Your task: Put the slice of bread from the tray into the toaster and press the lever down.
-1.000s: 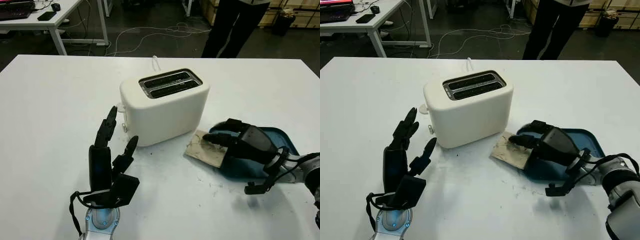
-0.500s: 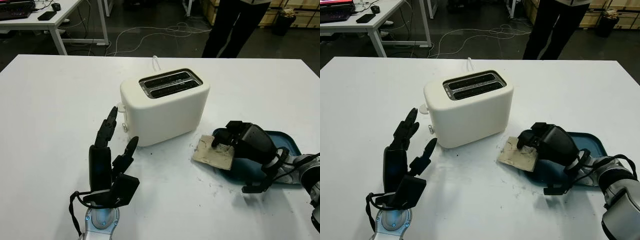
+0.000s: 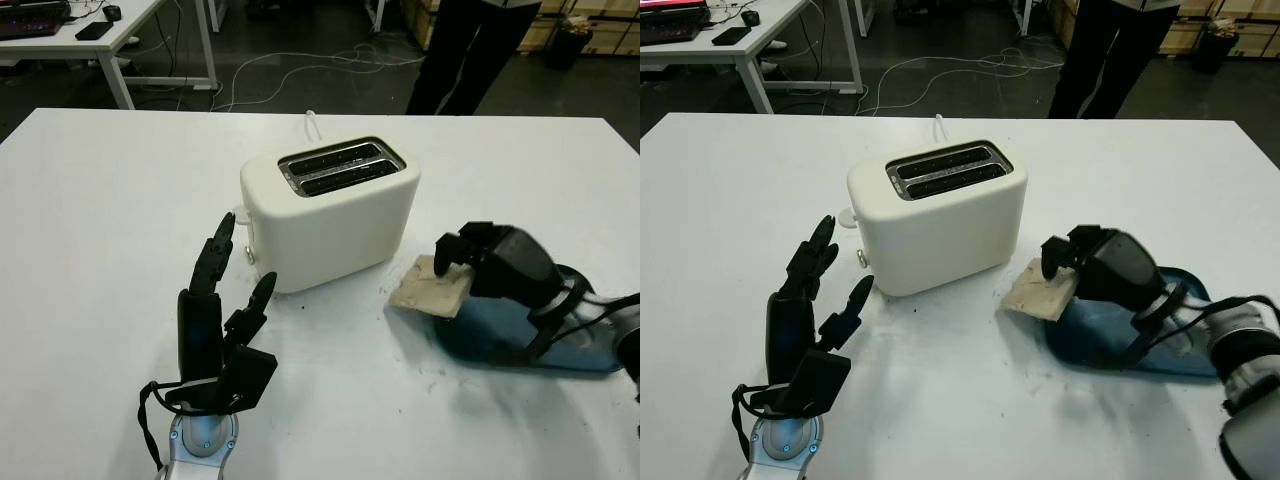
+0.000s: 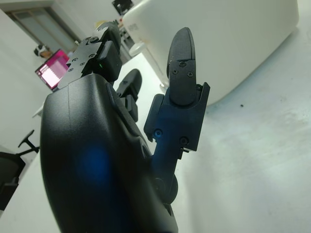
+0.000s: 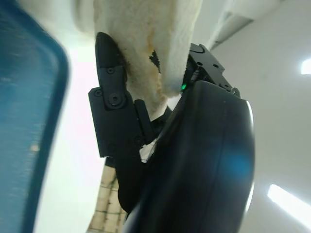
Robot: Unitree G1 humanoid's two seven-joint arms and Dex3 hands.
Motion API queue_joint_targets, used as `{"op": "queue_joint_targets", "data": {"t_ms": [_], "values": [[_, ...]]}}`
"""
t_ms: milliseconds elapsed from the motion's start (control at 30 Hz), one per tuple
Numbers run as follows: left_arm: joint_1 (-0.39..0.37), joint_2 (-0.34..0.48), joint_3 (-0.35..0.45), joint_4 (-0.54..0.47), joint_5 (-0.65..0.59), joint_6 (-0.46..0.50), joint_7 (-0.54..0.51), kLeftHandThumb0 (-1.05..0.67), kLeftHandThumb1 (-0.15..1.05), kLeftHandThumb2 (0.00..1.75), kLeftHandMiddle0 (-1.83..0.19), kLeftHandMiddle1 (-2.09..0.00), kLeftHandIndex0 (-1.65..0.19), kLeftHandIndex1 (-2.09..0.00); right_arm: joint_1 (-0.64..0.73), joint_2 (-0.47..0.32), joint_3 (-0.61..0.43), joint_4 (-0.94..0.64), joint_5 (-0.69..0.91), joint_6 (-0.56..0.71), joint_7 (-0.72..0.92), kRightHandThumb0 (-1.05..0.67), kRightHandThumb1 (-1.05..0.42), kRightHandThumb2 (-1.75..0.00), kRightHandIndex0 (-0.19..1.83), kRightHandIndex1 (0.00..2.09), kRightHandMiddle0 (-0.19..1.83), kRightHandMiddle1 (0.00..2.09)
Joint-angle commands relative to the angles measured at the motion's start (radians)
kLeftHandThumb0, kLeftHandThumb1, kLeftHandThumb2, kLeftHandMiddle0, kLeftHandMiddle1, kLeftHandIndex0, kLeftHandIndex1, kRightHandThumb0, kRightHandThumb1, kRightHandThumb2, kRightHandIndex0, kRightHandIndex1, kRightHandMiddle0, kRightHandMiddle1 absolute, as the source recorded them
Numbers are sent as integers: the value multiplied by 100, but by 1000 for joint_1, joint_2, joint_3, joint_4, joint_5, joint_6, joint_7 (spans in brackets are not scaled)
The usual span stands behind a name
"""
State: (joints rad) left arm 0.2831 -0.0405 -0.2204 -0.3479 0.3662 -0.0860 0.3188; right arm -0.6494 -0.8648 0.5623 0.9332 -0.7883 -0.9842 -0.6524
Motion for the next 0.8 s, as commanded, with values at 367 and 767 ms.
{"op": "queue_joint_targets", "data": {"t_ms": [367,767], "values": [[-37,-27,-8,33,11,-1,9,-52,92,24,-18,-49,-32,0,71,-54,-227,-264,546,101,896,-54,-92,-64,95,175,51,164],[-56,-19,-1,53,16,-6,9,-56,92,25,-18,-51,-31,0,-113,-30,-393,-458,882,703,1531,-60,-92,-61,104,175,64,175]]}}
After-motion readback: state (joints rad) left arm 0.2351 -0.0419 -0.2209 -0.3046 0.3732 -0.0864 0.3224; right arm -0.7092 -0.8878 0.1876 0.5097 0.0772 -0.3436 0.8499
